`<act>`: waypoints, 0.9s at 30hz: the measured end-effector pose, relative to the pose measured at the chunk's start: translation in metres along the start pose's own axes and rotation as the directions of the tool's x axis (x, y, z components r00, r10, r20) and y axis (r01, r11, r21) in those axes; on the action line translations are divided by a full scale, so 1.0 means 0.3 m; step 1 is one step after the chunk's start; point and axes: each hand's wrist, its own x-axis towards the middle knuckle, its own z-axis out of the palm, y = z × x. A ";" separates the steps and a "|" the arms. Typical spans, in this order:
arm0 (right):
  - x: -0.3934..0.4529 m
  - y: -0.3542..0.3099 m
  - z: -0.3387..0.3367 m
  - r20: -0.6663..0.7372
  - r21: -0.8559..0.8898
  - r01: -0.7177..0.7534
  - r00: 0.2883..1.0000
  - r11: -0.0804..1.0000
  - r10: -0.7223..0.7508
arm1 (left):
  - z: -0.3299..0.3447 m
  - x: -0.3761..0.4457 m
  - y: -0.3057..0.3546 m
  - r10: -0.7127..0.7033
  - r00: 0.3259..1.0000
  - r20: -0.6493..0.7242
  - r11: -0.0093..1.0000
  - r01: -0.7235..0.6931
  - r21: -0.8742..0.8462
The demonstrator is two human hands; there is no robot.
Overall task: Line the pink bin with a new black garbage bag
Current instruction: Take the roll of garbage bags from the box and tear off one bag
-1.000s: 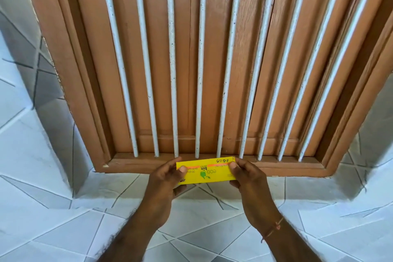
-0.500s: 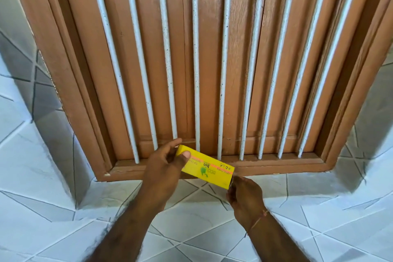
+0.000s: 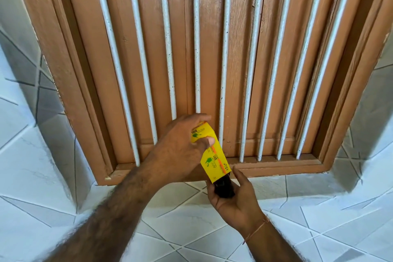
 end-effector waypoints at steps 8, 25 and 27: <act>-0.036 -0.111 -0.044 -0.162 -0.187 0.243 0.948 0.952 -0.274 | -0.104 -0.120 -0.304 -0.642 0.763 -0.075 0.600 0.440 -0.668; -0.102 -0.080 0.005 -0.109 -0.286 0.276 0.942 0.917 -0.317 | 0.131 -0.250 -0.475 -0.338 0.849 -0.407 0.858 0.456 0.238; -0.103 -0.050 0.014 -0.107 -0.285 0.262 0.947 0.922 -0.302 | 0.200 -0.250 -0.347 -0.431 0.872 -0.232 0.902 0.414 -0.122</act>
